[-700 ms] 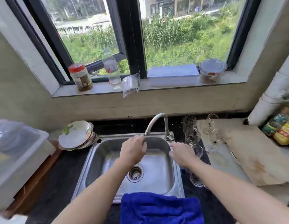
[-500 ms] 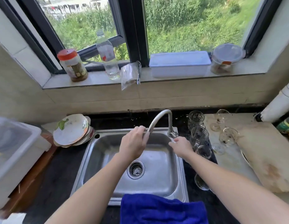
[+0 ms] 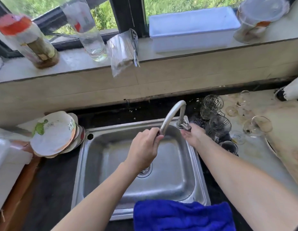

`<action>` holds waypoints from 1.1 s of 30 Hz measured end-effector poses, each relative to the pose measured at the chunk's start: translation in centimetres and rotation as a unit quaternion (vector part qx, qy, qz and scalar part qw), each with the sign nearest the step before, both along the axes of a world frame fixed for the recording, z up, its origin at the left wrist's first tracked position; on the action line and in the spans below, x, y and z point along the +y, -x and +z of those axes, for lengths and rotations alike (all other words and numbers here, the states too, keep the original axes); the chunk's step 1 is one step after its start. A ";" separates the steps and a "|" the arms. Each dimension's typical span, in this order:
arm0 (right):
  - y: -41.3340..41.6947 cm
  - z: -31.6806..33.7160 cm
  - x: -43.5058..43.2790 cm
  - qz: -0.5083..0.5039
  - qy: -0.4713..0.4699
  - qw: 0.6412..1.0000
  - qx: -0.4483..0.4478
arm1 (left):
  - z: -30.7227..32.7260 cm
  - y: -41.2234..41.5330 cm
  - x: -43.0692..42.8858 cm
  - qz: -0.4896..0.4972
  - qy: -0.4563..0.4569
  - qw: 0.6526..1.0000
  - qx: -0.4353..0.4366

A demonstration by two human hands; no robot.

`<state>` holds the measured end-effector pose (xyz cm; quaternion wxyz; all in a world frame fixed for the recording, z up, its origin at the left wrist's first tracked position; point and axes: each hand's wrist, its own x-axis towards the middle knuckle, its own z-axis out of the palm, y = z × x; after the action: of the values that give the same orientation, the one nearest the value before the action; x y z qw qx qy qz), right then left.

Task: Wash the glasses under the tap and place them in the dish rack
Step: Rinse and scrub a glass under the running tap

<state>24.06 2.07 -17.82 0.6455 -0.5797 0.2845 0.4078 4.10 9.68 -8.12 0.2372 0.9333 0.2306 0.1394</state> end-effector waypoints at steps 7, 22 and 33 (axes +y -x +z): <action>0.9 -2.0 0.6 -0.059 0.018 0.998 -0.020 | -0.8 -0.1 0.5 -0.007 0.002 0.999 -0.048; 5.0 3.2 -3.5 0.287 0.237 0.860 -0.349 | -2.9 2.8 0.6 0.033 0.096 0.994 0.043; 4.1 11.0 -17.5 0.409 0.363 0.598 -0.586 | -6.4 2.8 -5.1 -0.009 0.049 0.960 0.274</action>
<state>19.94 -15.42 -6.85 0.1758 -0.9363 -0.2969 0.0653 1.35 4.61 -14.52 0.2120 0.9249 0.2851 -0.1355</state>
